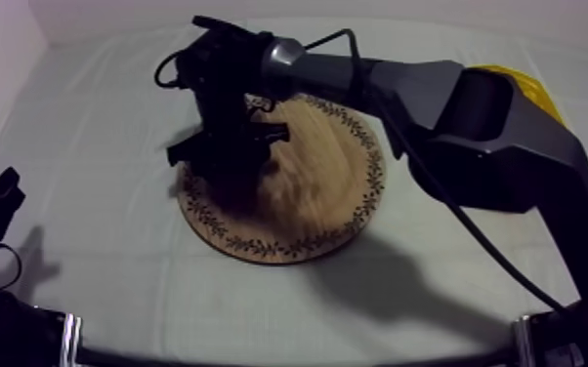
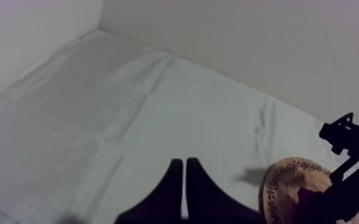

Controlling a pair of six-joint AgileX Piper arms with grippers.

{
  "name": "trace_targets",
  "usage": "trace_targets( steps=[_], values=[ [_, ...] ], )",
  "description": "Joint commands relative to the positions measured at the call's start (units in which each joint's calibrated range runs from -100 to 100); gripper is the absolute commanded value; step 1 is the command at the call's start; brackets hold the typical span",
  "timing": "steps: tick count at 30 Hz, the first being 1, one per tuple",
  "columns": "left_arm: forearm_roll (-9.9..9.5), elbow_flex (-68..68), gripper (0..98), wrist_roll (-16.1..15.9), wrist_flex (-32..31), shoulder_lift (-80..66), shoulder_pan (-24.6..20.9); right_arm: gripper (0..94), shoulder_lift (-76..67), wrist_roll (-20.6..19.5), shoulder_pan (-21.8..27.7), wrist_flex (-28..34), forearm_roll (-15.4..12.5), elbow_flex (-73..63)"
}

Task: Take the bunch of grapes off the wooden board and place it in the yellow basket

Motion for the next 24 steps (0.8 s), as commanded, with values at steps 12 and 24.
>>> trace_targets(
  steps=[12, 24],
  values=[
    [0.01, 0.0, 0.0, 0.0, 0.0, 0.0, 0.0, 27.1, -6.2, 0.5, 0.1, -1.2, 0.1, 5.4],
    [0.01, 0.0, 0.0, 0.0, 0.0, 0.0, 0.0, 27.8, -21.6, 1.4, 0.5, -0.7, -0.9, 9.8]
  ],
)
